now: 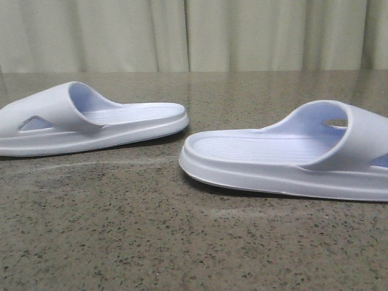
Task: Insert blue slippers together front up
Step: 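Lower both grippers and close them on each slipper's sole rim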
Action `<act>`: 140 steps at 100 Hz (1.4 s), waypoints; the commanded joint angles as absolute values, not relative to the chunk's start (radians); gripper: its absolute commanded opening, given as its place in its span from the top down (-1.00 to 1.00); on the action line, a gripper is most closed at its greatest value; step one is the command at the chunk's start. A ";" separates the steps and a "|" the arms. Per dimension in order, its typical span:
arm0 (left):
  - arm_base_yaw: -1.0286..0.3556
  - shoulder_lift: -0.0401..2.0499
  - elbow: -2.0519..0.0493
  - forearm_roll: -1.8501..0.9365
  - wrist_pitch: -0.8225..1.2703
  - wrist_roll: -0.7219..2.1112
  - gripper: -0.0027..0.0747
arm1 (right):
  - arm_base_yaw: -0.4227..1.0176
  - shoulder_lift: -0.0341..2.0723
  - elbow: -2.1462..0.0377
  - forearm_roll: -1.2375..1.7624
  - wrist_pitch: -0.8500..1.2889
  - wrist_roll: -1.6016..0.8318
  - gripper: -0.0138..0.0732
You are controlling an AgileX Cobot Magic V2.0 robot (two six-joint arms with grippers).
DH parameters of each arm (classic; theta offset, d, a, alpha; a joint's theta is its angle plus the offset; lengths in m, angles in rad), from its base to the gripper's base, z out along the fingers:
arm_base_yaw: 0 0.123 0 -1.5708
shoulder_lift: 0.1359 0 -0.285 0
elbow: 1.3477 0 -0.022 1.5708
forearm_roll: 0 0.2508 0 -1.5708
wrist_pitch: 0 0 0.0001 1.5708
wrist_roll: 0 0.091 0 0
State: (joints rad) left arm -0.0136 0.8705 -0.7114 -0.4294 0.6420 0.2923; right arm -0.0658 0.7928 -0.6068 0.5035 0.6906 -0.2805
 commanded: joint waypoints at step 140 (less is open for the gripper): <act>-0.020 1.015 -0.747 -0.632 0.603 0.434 0.12 | -0.181 1.114 -0.649 0.729 0.794 -0.586 0.65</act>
State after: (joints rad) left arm -0.0136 1.0228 -0.7114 -0.5971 0.6428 0.4301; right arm -0.1720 1.1207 -0.6148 0.7042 0.7922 -0.5670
